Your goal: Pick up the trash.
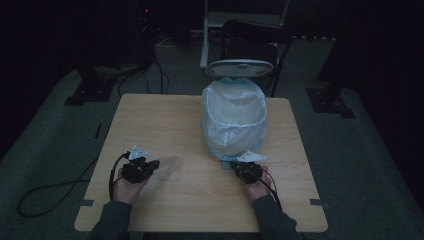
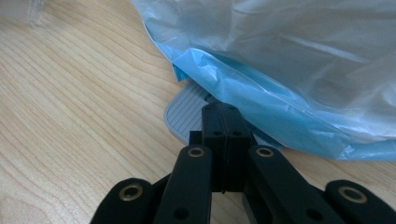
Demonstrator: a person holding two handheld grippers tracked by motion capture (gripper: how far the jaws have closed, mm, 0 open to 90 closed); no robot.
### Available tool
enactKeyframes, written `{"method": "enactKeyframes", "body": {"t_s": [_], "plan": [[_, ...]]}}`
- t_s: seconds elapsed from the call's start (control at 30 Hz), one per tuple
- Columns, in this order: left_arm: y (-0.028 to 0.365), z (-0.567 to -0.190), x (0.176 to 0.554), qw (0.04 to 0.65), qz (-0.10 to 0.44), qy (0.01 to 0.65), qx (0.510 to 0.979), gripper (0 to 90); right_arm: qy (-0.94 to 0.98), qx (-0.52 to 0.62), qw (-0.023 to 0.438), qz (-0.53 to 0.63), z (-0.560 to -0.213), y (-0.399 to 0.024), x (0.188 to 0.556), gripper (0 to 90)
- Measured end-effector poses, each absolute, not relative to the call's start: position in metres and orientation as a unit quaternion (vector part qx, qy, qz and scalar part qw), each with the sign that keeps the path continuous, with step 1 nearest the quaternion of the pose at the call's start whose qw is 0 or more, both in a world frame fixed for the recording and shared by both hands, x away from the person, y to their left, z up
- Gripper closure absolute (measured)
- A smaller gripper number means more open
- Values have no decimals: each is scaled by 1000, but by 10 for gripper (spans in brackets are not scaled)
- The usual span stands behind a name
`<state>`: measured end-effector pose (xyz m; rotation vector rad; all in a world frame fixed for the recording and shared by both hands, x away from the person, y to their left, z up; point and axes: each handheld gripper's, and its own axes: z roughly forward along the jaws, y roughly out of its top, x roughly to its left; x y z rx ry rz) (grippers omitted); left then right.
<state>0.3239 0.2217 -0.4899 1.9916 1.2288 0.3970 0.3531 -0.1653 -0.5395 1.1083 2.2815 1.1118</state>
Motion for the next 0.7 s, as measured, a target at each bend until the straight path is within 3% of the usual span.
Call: {"method": "enactKeyframes", "body": {"t_s": [0.7], "plan": [[216,-469,335,406,192,466,763,876,811,391,185,395,-539,-166,354,900]]}}
